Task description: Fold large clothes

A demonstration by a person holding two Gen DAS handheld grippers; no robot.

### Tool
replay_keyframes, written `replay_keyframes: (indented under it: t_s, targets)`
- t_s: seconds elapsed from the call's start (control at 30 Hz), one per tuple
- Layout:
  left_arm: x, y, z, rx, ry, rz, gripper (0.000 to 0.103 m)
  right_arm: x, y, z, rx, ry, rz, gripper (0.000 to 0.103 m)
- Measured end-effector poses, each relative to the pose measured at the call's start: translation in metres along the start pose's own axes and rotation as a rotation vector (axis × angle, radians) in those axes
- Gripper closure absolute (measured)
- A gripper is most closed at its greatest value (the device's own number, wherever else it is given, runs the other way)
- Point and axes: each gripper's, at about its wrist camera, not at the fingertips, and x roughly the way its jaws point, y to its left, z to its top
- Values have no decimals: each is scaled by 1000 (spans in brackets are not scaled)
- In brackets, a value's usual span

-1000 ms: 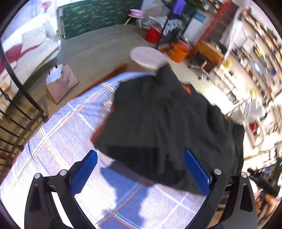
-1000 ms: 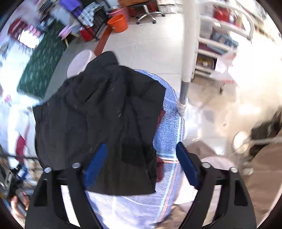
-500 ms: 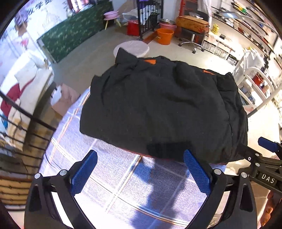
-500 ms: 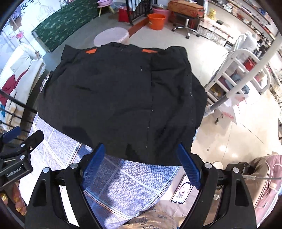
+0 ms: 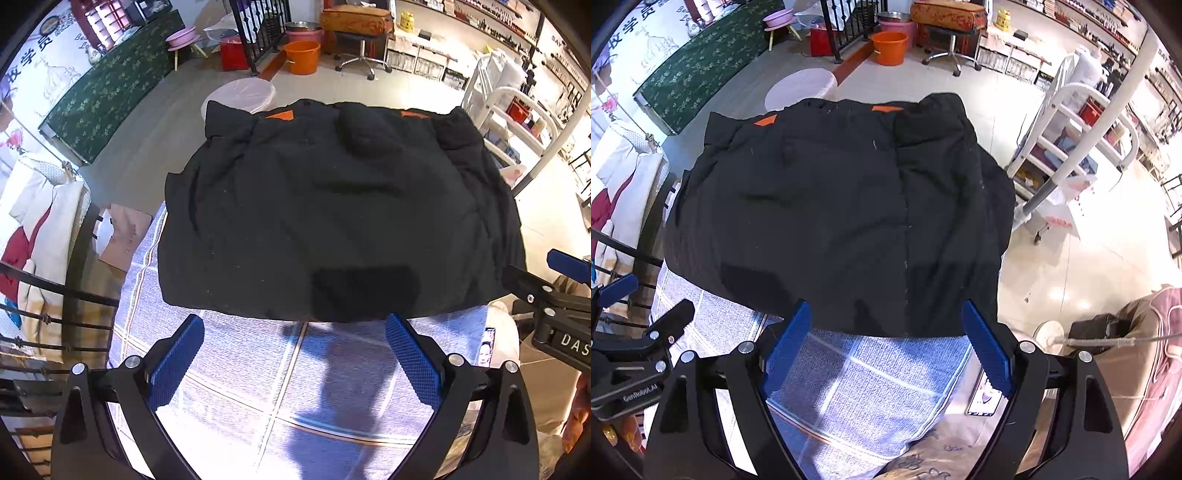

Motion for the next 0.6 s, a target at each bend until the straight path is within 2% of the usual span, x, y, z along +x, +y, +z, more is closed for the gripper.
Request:
replay_keyframes:
  t_s: [0.07,0.2,0.3,0.4,0.6]
  targets:
    - [3,2,1,5,9,-14,6,2,1,-1,6,13,3,20]
    - [9,0,2,42,21,16,6,8,3,0,19,35,8,20]
    - [11,-4,3,71,35,-3,6,8,5,3,25,35,7,20]
    - [12,-8,4,96,37,11,6,10,7,5,37,49,4,20]
    - [10,-5,6,89,31,17,6,10,10,6,38,49,14,20]
